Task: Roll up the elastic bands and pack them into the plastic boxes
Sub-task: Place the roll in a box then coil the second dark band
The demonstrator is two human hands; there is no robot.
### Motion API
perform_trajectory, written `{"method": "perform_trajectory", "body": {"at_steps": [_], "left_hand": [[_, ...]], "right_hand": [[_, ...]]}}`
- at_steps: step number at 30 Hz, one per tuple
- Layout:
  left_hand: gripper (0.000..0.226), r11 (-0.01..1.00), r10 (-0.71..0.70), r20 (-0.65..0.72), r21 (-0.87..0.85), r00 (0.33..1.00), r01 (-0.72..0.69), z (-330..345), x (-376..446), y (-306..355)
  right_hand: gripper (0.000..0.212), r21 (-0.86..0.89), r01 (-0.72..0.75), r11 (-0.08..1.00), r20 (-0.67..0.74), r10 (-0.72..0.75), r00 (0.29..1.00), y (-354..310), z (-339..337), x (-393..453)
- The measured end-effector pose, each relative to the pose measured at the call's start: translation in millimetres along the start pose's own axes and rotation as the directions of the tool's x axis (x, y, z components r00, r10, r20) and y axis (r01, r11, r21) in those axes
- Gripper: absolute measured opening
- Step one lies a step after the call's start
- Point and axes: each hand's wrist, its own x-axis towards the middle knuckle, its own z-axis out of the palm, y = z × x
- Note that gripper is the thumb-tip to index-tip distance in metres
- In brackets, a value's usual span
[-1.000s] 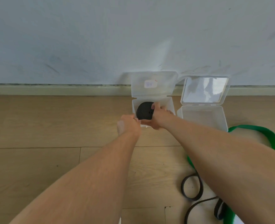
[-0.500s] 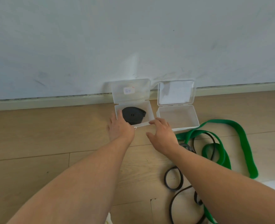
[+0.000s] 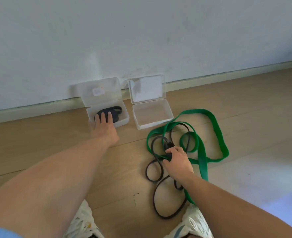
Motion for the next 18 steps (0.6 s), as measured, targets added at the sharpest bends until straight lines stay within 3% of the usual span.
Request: {"method": "perform_trajectory", "body": {"at_steps": [2,4,6,8,10,12,14,18], "left_hand": [[0.085,0.994,0.108,-0.202,0.038,0.973,-0.103,1.3,-7.4,12.1],[0.051,0.943,0.3,-0.371,-0.021,0.879,-0.331,3.3,-16.1,31.0],[0.027,0.868,0.389,-0.285,-0.203,0.876,-0.452,6.1,-30.4,57.7],[0.037,0.84,0.418,-0.04,-0.362,0.907,-0.403,15.4,-42.8,88.8],[0.055,0.859,0.42,0.079,-0.357,0.904,-0.368,26.7,-48.5,112.6],[0.059,0.895,0.405,0.109,-0.253,0.908,-0.368,40.5,-51.5,126.6],[0.04,0.911,0.396,0.116,-0.176,0.911,-0.373,49.1,-53.1,133.3],[0.008,0.886,0.424,0.108,-0.256,0.899,-0.387,46.3,-55.7,139.9]], "right_hand": [[0.048,0.025,-0.051,0.998,-0.039,0.052,0.998,11.3,-1.0,0.3],[0.053,0.076,-0.11,0.991,-0.062,0.115,0.991,19.6,-1.2,3.3],[0.058,0.127,-0.167,0.978,-0.059,0.175,0.983,25.3,0.7,5.9],[0.06,0.118,-0.203,0.972,-0.07,0.212,0.975,30.9,3.3,5.6],[0.062,0.09,-0.252,0.963,-0.145,0.263,0.954,36.6,5.6,2.8],[0.066,0.113,-0.323,0.939,-0.18,0.34,0.923,42.3,9.3,-0.6],[0.068,0.196,-0.359,0.913,-0.111,0.384,0.916,48.8,14.3,-0.5],[0.037,0.303,-0.353,0.885,-0.042,0.382,0.923,58.2,13.6,3.2]]}}
